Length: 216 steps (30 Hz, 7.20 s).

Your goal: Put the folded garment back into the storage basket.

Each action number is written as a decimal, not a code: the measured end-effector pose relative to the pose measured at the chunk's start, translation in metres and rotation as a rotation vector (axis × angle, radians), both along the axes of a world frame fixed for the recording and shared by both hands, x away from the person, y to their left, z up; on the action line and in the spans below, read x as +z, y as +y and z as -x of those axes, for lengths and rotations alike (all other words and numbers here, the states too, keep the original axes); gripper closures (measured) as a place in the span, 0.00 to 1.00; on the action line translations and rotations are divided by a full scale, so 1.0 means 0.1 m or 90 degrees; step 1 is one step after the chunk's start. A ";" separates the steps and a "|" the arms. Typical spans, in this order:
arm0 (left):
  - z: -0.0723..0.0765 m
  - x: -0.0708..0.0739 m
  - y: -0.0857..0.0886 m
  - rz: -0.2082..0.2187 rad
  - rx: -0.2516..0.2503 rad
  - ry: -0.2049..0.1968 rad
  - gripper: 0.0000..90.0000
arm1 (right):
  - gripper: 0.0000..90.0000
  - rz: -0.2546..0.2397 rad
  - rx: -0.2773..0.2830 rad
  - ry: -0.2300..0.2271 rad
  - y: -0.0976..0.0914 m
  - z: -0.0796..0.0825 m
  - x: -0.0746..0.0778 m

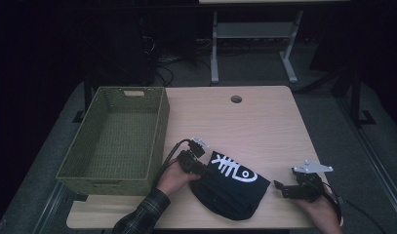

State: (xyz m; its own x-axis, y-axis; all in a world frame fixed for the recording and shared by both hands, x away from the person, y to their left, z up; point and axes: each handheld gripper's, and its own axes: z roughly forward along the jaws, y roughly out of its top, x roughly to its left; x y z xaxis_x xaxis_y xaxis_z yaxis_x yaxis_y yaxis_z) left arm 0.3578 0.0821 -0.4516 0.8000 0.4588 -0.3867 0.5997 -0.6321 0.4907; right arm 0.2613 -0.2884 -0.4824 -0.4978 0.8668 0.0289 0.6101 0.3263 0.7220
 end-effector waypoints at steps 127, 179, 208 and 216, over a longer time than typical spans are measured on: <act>0.24 2.56 2.77 0.027 0.287 -0.116 0.81 | 0.00 0.011 -0.023 0.021 0.01 -0.04 -0.01; -0.12 1.11 2.95 -0.099 0.367 -0.028 0.80 | 0.00 0.012 -0.019 0.018 0.01 -0.04 -0.01; -0.07 1.24 3.09 -0.100 0.396 -0.108 0.41 | 0.00 0.011 -0.017 0.017 0.01 -0.04 -0.02; -0.06 1.30 2.82 -0.091 0.358 -0.137 0.27 | 0.00 0.012 -0.016 0.018 0.01 -0.04 -0.01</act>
State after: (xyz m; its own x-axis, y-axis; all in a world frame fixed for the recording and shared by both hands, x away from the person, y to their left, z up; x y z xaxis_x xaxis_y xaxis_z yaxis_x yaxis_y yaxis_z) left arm 0.3642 0.3639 -0.3214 0.4737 0.8682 -0.1479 0.7574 -0.3159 0.5714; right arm 0.2651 -0.2872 -0.4839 -0.4749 0.8796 0.0264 0.6381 0.3235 0.6987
